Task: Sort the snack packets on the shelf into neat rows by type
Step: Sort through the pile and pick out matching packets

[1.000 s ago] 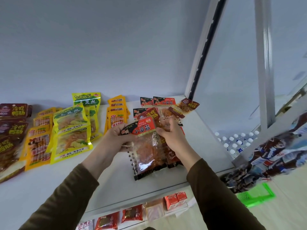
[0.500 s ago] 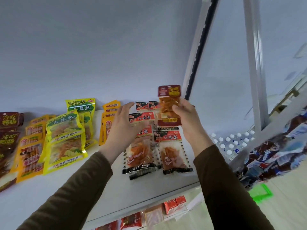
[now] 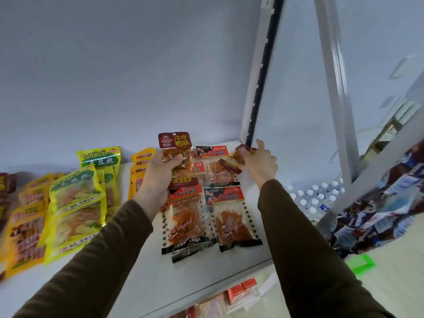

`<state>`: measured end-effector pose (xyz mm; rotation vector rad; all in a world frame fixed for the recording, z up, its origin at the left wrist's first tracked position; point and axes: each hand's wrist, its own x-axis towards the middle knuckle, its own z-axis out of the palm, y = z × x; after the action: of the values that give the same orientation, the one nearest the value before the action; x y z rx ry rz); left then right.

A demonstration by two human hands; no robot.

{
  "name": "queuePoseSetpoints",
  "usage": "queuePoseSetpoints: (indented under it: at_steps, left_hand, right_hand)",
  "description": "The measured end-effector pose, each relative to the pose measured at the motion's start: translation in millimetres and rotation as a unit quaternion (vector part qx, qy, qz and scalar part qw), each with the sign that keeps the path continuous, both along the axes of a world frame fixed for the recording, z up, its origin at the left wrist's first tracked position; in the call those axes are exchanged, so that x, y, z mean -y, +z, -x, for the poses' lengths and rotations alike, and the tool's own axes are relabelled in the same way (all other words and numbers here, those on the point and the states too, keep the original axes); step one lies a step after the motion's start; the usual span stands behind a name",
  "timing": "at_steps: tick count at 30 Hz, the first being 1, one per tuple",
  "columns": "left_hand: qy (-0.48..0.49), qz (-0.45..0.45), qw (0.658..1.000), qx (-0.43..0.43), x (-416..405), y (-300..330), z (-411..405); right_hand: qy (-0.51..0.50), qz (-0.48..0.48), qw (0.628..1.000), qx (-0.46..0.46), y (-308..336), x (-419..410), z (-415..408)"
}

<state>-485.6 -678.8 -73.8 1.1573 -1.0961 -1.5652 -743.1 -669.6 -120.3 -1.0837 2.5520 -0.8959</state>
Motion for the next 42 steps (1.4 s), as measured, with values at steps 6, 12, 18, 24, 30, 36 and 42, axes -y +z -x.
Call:
queuePoseSetpoints:
  at_steps: [6,12,18,24,30,36,42]
  left_hand:
    - [0.003,0.011,1.000,0.009,2,0,-6]
    - [0.007,0.007,1.000,0.006,2,-6,-13]
    - [0.008,-0.004,1.000,-0.001,-5,-5,-14]
    - [-0.027,-0.016,0.998,-0.056,-19,4,-12]
    - [-0.085,0.018,0.995,-0.050,-34,8,-19]
    - [0.007,0.047,0.998,-0.037,-53,3,-58]
    - [0.113,0.032,0.991,-0.067,-75,-9,-97]
  right_hand:
    - [0.053,-0.107,0.993,-0.016,-25,18,4]
    - [0.013,0.123,0.992,0.030,-26,14,1]
    - [0.052,0.324,0.926,0.188,28,-6,-23]
    - [0.254,0.286,0.850,0.362,51,-30,-89]
    - [0.294,0.227,0.894,0.252,33,-32,-149]
    - [0.401,0.155,0.879,0.206,32,-55,-151]
    - [0.414,-0.040,0.904,-0.101,3,-105,-146]
